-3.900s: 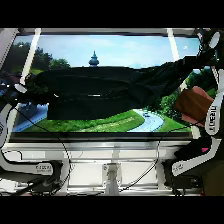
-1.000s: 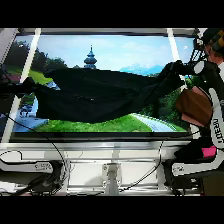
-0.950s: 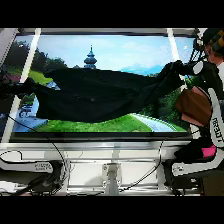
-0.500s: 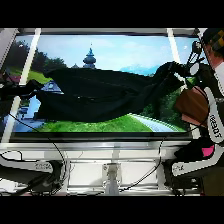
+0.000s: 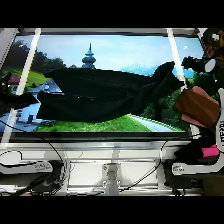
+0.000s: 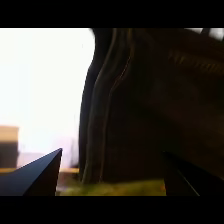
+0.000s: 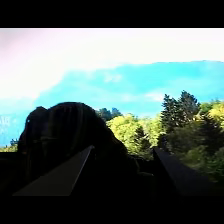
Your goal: Fold the clothes and pants, and hang the long-sleeved shirts on hangers.
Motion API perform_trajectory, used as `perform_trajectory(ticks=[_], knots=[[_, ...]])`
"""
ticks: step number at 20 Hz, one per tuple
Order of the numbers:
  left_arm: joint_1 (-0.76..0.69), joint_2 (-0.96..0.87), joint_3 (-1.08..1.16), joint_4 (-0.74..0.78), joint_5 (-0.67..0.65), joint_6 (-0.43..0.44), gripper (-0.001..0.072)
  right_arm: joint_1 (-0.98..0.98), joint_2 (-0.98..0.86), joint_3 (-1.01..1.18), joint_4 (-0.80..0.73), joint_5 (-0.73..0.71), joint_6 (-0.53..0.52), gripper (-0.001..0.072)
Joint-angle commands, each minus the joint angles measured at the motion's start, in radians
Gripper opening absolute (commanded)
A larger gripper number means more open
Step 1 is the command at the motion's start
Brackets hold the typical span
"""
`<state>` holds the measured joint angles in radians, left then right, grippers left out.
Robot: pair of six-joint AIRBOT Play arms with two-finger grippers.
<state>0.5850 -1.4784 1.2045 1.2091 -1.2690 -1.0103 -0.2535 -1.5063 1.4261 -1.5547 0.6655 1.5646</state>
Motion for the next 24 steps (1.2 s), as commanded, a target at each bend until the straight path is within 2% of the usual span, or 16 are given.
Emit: perform_trajectory(ticks=[1,2,4,10,11,12,16,17,18,19,21,24], knots=[[0.017,-0.011,-0.028,0.087,-0.086,0.047,0.0697,-0.061,0.022,0.001,-0.006,0.071,-0.042,0.0433],[0.017,-0.02,-0.039,0.087,-0.085,0.06,0.0691,-0.076,0.022,0.001,-0.006,0.082,-0.041,0.0432],[0.018,-0.045,-0.054,0.085,-0.081,0.087,0.0575,-0.101,0.022,0.001,-0.006,0.088,-0.041,0.0432],[0.017,-0.108,-0.056,0.081,0.04,0.106,0.0559,-0.108,0.022,0.001,-0.005,0.108,-0.041,0.0429],[0.017,-0.119,-0.056,0.077,0.039,0.114,0.0531,-0.108,0.022,0.001,-0.005,0.111,-0.041,0.0429],[0.017,-0.132,-0.058,0.064,0.038,0.122,0.0468,-0.108,0.022,0.001,-0.004,0.113,-0.041,0.0428],[0.014,-0.181,-0.061,-0.059,0.04,0.193,0.0467,-0.108,0.022,0.001,0.006,0.143,-0.04,0.0421],[0.012,-0.193,-0.061,-0.082,0.036,0.192,0.0421,-0.107,0.022,0.001,0.007,0.151,-0.04,0.0421],[0.01,-0.201,-0.061,-0.092,0.021,0.193,0.0236,-0.107,0.022,0.001,0.006,0.159,-0.04,0.0421],[0.007,-0.202,-0.061,-0.092,-0.006,0.193,0.0111,-0.107,0.022,0.001,0.006,0.163,-0.041,0.0421],[0.007,-0.196,-0.053,-0.092,-0.088,0.193,0.0036,-0.107,0.022,0.001,0.006,0.163,-0.041,0.0421],[0.015,-0.182,0.031,-0.097,-0.302,0.207,0.0035,-0.108,0.022,0.001,0.006,0.199,-0.047,0.0422]])
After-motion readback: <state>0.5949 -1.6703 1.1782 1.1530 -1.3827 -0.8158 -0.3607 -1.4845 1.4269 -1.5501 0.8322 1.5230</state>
